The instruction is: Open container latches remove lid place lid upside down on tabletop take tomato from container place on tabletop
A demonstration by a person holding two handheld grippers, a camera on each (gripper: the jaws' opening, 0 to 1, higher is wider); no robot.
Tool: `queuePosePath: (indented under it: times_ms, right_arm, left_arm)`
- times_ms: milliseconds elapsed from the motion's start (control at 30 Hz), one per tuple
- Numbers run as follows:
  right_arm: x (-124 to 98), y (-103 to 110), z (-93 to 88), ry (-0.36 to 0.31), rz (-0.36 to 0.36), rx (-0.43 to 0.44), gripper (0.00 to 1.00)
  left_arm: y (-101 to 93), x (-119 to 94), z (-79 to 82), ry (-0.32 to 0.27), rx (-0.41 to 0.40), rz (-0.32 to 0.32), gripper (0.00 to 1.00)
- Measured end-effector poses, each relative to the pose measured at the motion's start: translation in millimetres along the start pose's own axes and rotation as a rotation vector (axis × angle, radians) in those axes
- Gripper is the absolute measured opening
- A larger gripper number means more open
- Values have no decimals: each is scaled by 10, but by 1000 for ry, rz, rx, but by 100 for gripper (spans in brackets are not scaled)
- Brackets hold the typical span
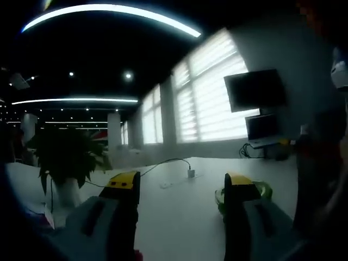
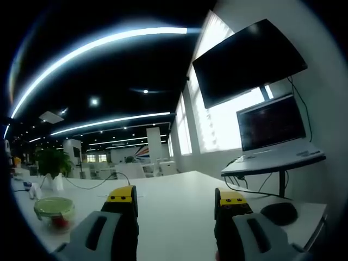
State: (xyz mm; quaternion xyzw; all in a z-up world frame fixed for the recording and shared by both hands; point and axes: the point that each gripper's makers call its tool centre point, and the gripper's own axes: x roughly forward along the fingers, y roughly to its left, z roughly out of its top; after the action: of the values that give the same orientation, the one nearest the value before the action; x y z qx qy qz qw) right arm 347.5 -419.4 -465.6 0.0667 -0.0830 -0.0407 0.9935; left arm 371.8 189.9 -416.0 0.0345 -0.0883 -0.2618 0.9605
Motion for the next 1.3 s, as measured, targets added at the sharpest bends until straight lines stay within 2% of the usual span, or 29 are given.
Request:
queuePosePath:
  times_ms: [433, 633, 1033, 1300]
  right_arm:
    - [-3, 4, 0, -1, 3, -3, 52]
    - [-5, 16, -5, 2, 9, -7, 52]
    - [-10, 67, -8, 8, 22, -9, 52]
    - [-1, 84, -33, 11, 32, -5, 52]
  left_arm:
    - [-305, 334, -9, 72, 47, -166, 55]
    - [-553, 538, -27, 113, 88, -262, 55]
    - [-924, 835, -63, 165, 137, -398, 56]
    - [-1173, 1065, -164, 209, 114, -478, 56]
